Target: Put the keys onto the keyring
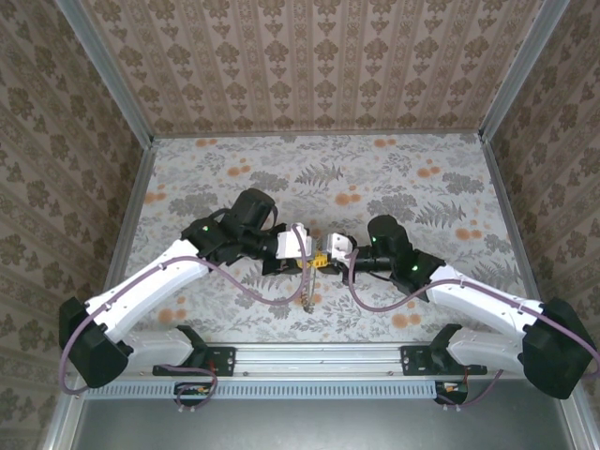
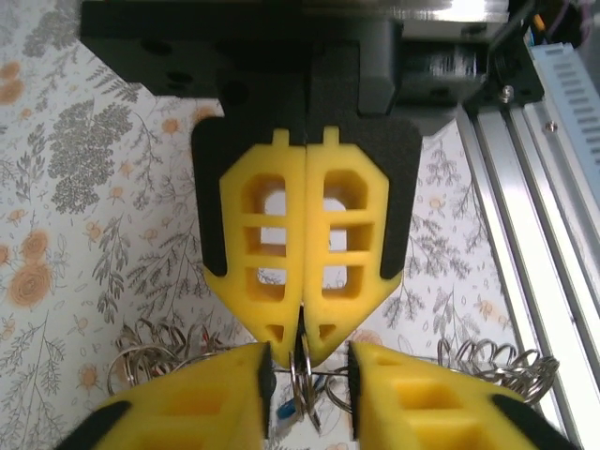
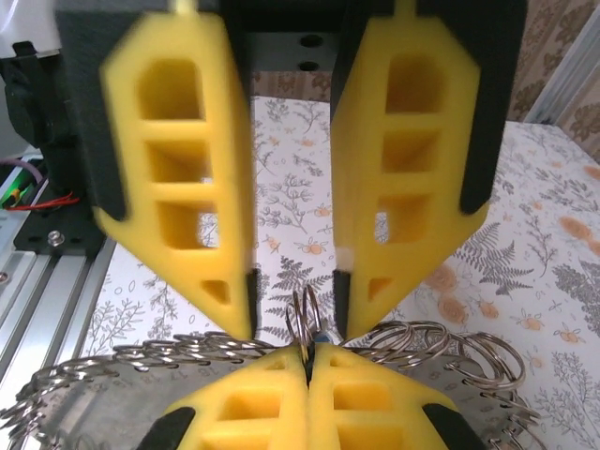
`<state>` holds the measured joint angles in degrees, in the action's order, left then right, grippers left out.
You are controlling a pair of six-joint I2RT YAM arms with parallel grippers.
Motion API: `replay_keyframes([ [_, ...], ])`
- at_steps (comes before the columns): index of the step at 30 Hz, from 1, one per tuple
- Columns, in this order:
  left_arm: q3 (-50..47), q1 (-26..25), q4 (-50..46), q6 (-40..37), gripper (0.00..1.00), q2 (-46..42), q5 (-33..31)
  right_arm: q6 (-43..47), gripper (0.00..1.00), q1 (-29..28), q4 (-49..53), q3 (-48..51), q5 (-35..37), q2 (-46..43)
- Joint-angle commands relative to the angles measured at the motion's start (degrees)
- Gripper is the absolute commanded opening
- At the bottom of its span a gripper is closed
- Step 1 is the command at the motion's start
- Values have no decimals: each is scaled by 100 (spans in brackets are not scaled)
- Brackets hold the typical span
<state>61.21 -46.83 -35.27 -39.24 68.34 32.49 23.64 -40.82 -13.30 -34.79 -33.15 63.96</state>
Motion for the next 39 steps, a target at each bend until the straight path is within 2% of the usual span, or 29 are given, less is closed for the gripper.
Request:
replay_keyframes([
  [1,-195,141,260,260,34,-303,256,-527,0,11,-1139,303,59,-229],
  [15,-427,455,907,849,31,-497,395,-1728,0,34,-3473,877,125,-8],
  [21,-478,458,1241,858,21,-532,706,-1705,0,-30,-3449,833,83,122],
  [27,-473,464,1033,669,3,-557,863,-1732,0,-47,-3530,877,184,144],
  [30,-380,460,733,506,0,-567,706,-1504,2,-47,-2980,798,214,48],
  [32,-247,454,428,346,0,-551,572,-968,13,-46,-1833,526,217,-127],
  [35,-9,417,-112,55,0,-482,252,-92,20,-41,-132,44,353,-351],
  [39,331,288,-735,-324,0,-329,-116,414,26,-35,918,-380,353,-355],
])
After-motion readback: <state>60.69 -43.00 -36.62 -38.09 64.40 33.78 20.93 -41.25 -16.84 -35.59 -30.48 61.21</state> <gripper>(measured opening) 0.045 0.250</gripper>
